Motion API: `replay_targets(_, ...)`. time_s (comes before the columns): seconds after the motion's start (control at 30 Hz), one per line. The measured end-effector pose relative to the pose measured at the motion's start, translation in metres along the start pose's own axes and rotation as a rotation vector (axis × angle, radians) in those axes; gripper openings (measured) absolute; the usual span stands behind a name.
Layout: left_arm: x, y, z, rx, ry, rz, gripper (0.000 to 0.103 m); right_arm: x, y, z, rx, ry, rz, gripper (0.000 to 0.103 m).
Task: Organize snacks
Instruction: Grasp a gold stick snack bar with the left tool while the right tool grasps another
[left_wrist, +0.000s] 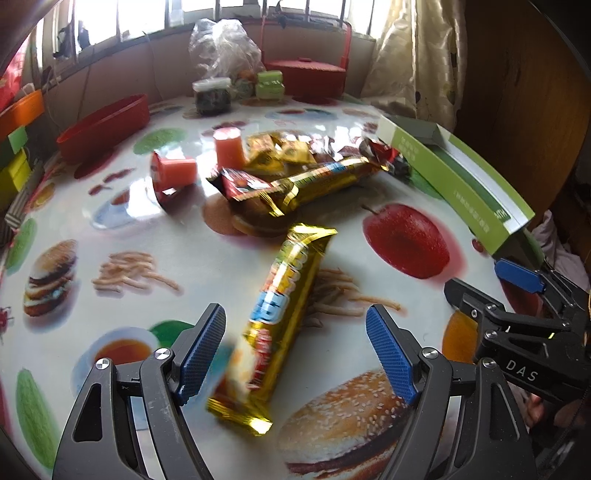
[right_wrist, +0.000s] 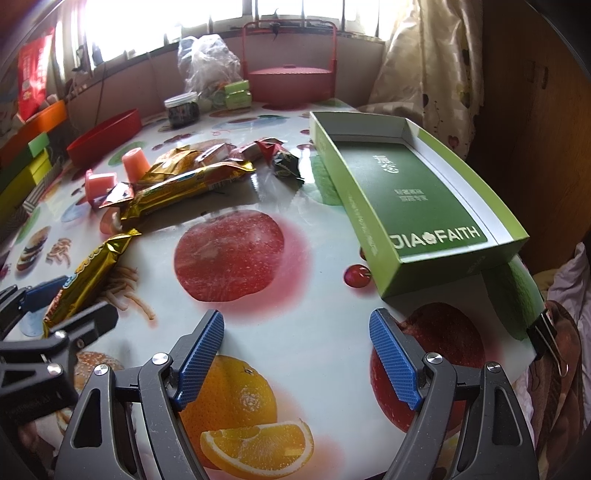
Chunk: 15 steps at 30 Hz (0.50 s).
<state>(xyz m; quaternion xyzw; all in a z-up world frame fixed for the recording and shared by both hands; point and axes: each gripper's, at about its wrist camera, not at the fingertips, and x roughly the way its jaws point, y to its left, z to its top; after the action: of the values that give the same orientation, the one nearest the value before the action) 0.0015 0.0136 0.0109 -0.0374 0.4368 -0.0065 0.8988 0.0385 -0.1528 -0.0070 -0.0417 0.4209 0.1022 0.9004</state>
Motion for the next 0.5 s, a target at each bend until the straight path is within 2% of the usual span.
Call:
replay_targets(0.17, -0.013, 0.013, 0.009, 0.011, -0.043, 0.024, 0.079, -0.007, 0.01, 0.014, -0.081, -0.059, 0.001, 0.082)
replay_targets(0.37, -0.006, 0.026, 0.015, 0.006, -0.008, -0.003, 0.079, 0.0, 0.033, 0.044, -0.261, -0.098, 0.064, 0.082)
replay_targets(0.5, -0.001, 0.028, 0.016, 0.007, 0.007, -0.031, 0.079, 0.014, 0.043, 0.067, -0.344, -0.082, 0.114, 0.082)
